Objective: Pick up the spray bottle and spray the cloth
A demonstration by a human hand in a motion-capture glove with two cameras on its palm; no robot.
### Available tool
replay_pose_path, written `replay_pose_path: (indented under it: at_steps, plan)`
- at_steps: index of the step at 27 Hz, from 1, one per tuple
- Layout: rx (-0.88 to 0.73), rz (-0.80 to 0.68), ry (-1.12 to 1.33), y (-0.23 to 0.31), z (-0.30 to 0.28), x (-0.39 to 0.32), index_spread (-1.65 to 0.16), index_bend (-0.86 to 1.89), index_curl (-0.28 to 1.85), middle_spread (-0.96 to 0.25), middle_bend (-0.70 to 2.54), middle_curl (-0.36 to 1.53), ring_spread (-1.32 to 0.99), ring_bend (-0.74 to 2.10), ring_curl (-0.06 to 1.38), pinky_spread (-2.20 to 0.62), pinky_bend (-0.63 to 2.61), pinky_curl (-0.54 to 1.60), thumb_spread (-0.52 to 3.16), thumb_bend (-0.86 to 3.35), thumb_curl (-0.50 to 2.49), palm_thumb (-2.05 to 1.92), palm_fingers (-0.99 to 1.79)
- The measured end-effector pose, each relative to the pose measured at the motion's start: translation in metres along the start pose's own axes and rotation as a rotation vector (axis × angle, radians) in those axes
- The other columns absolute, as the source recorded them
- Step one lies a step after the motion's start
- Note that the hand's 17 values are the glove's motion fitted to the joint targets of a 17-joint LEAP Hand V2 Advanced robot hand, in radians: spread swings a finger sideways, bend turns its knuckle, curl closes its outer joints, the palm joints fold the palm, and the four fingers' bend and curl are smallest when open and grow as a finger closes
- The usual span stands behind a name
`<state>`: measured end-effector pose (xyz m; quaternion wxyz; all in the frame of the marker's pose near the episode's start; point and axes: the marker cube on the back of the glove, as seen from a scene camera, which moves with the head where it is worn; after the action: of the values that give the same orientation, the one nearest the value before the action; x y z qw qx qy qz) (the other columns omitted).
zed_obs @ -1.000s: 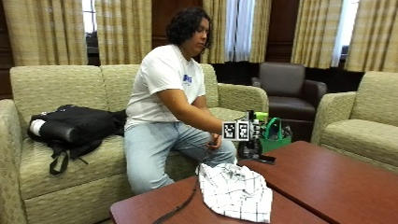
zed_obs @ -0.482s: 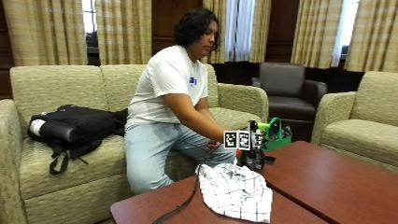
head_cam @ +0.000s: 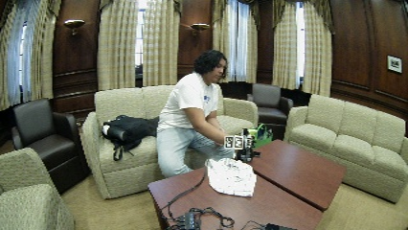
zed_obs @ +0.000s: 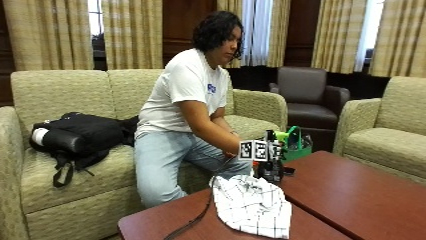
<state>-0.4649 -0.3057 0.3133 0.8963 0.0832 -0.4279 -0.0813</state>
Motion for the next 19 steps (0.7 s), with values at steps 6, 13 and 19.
replay_pose_path:
  at_steps: [6,13,19]
  plan:
    - [0.002,-0.004,-0.009,-0.005,0.006,0.0,-0.29,0.32,0.65,-0.19,0.67,0.57,-0.23,0.67,0.5,-0.32,0.49,0.41,0.18,-0.03,0.84,0.95,1.37]
    - [0.011,-0.001,-0.006,-0.018,0.02,0.001,-0.29,0.33,0.66,-0.19,0.67,0.57,-0.23,0.68,0.5,-0.33,0.49,0.41,0.18,-0.03,0.83,0.96,1.37]
    - [-0.005,0.004,-0.016,-0.03,0.03,0.002,-0.29,0.33,0.66,-0.19,0.67,0.57,-0.23,0.68,0.5,-0.33,0.49,0.41,0.18,-0.03,0.83,0.96,1.36]
